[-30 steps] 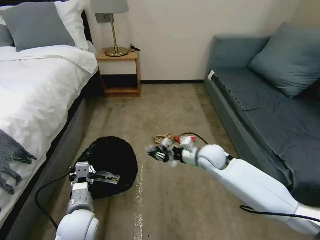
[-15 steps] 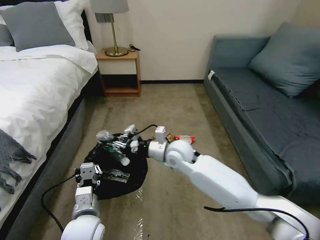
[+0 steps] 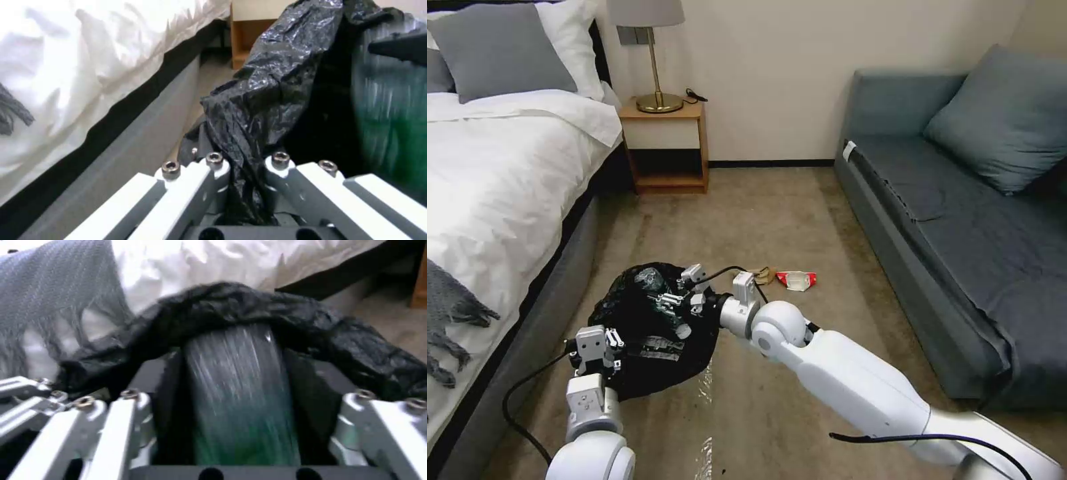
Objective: Pick up the trash bin, then pick up the garbage on the floor and place it into the trash bin.
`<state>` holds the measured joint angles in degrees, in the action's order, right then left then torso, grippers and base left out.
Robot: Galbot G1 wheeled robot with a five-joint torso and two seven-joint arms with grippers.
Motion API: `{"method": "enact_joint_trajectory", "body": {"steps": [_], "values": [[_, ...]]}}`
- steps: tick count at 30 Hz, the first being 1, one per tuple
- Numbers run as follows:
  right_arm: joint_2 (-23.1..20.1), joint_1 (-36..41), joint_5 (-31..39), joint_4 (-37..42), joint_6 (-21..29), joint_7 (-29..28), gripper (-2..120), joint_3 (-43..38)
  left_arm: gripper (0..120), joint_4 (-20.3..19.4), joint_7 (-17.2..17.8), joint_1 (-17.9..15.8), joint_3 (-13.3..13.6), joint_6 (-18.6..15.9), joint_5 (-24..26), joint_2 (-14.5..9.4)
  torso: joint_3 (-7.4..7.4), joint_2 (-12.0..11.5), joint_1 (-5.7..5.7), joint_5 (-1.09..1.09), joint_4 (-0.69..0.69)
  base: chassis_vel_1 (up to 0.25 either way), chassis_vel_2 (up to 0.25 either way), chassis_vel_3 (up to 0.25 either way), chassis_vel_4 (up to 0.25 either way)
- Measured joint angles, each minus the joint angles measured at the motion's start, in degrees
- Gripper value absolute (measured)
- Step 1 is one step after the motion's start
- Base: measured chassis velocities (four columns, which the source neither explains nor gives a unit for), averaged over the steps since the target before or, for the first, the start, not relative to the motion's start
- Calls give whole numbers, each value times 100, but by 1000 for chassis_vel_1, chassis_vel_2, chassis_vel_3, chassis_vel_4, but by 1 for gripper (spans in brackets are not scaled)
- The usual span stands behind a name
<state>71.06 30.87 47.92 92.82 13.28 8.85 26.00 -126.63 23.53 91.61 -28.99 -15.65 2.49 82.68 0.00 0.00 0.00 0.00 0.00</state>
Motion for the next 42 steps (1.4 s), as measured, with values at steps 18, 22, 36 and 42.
{"method": "enact_joint_trajectory", "body": {"steps": [18, 22, 36, 42], "values": [[-881, 473, -334, 225, -48, -478, 100, -1172, 3, 46, 55, 29, -830, -23, 311, -157, 0, 0, 0, 2, -1, 0, 0, 0, 0], [-1188, 769, -405, 146, 78, -746, 100, -1541, 3, 33, 56, 46, -875, -8, 345, -178, 0, 0, 0, 2, 0, 0, 0, 0, 0], [-1711, 2033, -459, -149, 320, -1059, 100, -2506, 3, -1, 56, 30, -831, 35, 334, -118, 0, 0, 0, 1, -1, 0, 0, 0, 0], [-1664, 2078, -367, -221, 198, -896, 100, -2579, 3, 46, 51, 4, -827, 41, 326, -150, 0, 0, 0, 1, 0, 0, 0, 0, 0]]}}
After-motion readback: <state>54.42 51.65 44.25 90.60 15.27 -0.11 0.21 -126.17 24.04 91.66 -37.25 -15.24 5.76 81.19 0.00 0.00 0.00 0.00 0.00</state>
